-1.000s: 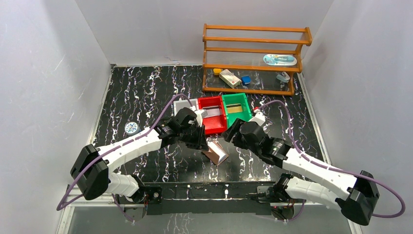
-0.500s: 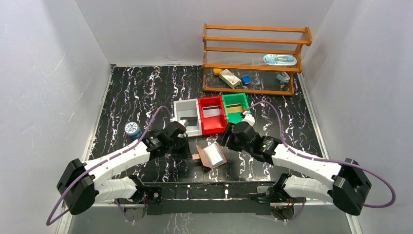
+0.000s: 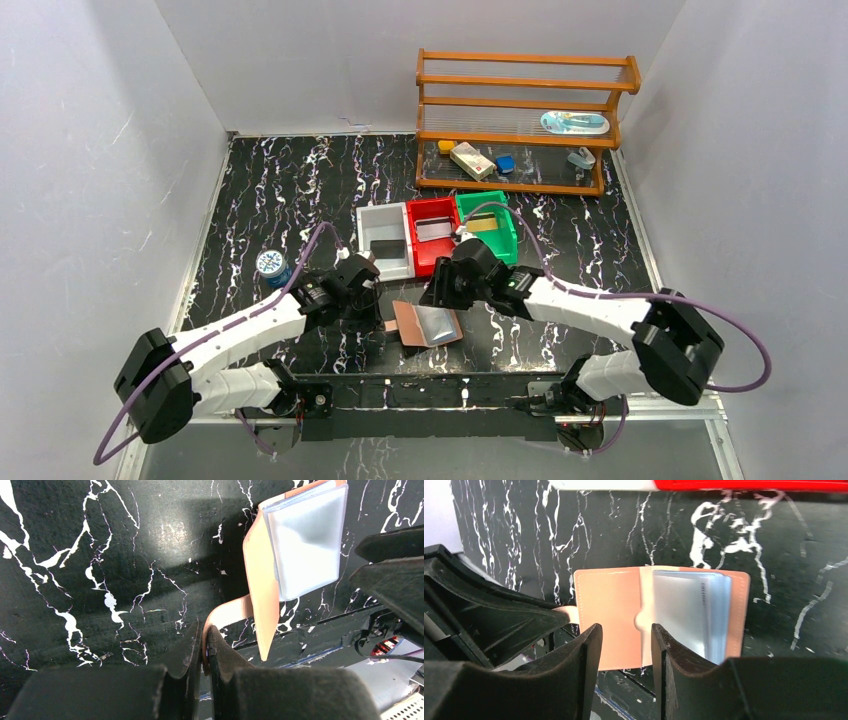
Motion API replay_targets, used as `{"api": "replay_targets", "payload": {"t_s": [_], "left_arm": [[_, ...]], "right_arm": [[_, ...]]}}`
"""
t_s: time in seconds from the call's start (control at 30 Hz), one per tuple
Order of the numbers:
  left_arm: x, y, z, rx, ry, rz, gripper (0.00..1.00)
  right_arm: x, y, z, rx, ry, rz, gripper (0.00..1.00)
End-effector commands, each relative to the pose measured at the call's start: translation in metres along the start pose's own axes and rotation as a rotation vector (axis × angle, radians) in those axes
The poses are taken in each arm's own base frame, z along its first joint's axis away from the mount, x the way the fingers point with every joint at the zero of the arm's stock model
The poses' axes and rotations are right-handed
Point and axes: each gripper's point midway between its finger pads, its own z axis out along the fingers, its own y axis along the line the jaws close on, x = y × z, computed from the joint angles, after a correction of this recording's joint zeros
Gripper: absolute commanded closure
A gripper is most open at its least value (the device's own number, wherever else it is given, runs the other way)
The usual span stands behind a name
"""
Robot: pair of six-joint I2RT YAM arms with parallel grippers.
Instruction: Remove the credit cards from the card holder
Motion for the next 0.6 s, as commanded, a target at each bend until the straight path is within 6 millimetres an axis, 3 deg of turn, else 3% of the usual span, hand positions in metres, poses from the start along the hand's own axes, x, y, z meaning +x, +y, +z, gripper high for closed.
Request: {"api": "replay_targets", "payload": {"t_s": [0.0,0.23,0.4,0.57], "left_arm": [[-0.005,0.001,-0.003,-0.028,-0.012,0.009,1.00],[-0.003,0.007,0.000,-0.048,-0.011,0.007,1.00],[-0.003,0.017,0.001,-0.103,-0.016,0.006,1.00],[-0.003,0.027,0.001,-0.153,-0.020,0.001,1.00]], "right_arm": [[0.000,0.037,0.006,-0.147,0.070,-0.064,0.51],[0.027,0.038,0.028,-0.169,0.222,-0.126,0.54],[0.042,0.000,0.043,0.002,0.271,-0.110,0.47],[0.054,-0.023,0.042,0.135,0.275,-0.191,0.36]]}}
